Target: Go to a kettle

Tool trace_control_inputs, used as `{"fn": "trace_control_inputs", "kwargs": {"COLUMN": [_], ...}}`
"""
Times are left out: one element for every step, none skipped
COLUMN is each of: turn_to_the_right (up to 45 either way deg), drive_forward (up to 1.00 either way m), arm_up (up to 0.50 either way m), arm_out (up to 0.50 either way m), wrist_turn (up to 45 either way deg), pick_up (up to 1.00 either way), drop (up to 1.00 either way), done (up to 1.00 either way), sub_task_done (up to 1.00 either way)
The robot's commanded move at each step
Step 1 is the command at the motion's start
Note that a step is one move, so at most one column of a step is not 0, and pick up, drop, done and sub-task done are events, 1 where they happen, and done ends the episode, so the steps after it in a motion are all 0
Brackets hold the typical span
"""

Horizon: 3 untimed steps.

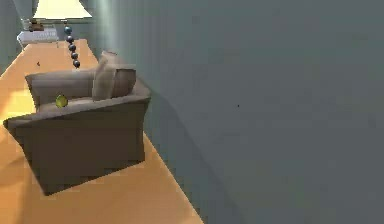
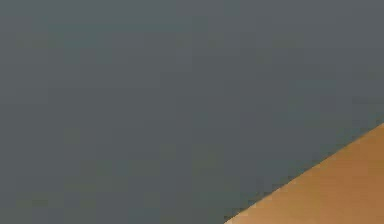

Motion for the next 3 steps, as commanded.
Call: {"fn": "trace_control_inputs", "kwargs": {"turn_to_the_right": [45.0, 45.0, 45.0], "drive_forward": [0.0, 0.0, 0.0], "arm_up": [0.0, 0.0, 0.0], "arm_out": [0.0, 0.0, 0.0], "wrist_turn": [0.0, 0.0, 0.0], "pick_up": [0.0, 0.0, 0.0], "drop": [0.0, 0.0, 0.0], "done": [0.0, 0.0, 0.0], "sub_task_done": [0.0, 0.0, 0.0]}}
